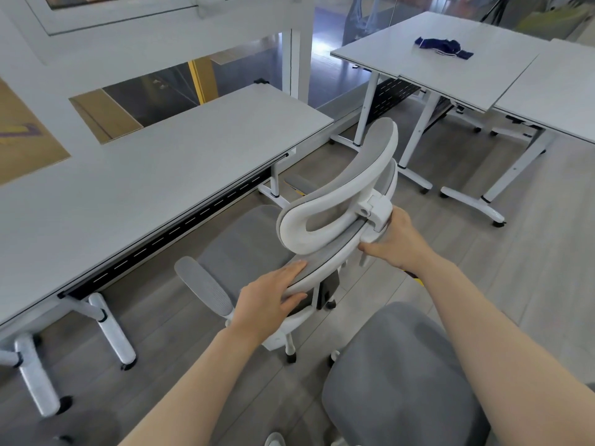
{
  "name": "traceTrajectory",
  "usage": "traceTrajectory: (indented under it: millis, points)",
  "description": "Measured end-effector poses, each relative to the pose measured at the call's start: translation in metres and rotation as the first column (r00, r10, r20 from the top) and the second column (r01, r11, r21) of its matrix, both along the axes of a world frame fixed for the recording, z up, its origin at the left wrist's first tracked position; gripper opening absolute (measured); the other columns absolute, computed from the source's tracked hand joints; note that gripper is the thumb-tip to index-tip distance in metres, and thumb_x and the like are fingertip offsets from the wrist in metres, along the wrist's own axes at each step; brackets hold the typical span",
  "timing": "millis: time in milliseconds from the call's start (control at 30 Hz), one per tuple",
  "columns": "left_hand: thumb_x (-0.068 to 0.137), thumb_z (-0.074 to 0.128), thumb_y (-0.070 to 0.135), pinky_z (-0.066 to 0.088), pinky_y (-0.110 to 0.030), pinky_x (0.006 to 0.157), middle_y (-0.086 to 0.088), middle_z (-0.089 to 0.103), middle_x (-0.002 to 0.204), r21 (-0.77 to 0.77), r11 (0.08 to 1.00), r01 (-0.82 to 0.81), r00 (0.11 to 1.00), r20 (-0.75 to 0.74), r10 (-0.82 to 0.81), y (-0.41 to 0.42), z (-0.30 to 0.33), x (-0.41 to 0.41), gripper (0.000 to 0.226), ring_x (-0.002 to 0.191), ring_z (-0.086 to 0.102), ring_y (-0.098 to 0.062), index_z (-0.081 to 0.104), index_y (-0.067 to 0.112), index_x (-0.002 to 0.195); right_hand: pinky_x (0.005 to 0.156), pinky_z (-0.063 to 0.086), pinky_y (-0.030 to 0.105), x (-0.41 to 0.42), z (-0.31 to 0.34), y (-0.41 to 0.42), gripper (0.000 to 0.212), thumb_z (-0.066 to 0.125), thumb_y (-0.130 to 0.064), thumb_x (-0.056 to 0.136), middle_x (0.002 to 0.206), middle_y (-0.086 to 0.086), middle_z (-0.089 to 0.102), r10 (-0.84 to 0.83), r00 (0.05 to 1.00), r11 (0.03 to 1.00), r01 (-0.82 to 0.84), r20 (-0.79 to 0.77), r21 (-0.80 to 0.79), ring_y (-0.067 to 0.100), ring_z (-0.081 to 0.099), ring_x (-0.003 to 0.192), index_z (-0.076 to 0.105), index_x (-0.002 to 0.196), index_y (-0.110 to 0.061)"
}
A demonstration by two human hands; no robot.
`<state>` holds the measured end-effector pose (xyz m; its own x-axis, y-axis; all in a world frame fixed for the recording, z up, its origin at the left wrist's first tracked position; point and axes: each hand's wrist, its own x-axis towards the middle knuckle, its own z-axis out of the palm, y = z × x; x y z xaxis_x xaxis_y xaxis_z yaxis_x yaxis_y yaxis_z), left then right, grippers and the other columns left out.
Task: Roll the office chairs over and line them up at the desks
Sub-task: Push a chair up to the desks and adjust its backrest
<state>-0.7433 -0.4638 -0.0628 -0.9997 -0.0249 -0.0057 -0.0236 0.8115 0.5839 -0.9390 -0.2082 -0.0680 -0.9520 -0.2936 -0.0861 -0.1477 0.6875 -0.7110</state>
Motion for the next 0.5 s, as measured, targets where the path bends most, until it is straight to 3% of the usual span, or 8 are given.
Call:
traceTrajectory:
  millis: [267, 500]
  points:
    - [0.096, 0.055, 0.046, 0.046, -0.031, 0.1, 0.024, 0.047, 0.145, -0.02, 1.0, 0.011, 1.0, 0.004, -0.011, -0.004, 0.0, -0.005, 0.055, 0.129, 0.048, -0.004, 0.035, 0.043, 0.146, 0.085, 0.058, 0.036, 0.006, 0.009, -0.005, 0.075, 0.085, -0.05, 0.054, 0.115, -0.005, 0.059, 0.006, 0.999, 1.0, -0.007, -0.036, -0.027, 0.01, 0.063, 0.102, 0.05, 0.118, -0.031]
    - [0.095, 0.055, 0.046, 0.045, -0.031, 0.1, 0.026, 0.045, 0.146, -0.031, 0.999, 0.02, 1.0, 0.012, -0.02, -0.011, 0.0, -0.003, 0.055, 0.131, 0.046, -0.004, 0.035, 0.044, 0.147, 0.085, 0.059, 0.037, 0.01, 0.004, -0.005, 0.092, 0.081, -0.072, 0.049, 0.12, -0.007, 0.055, -0.004, 1.0, 1.0, 0.005, -0.025, 0.01, 0.011, 0.062, 0.104, 0.046, 0.124, -0.032]
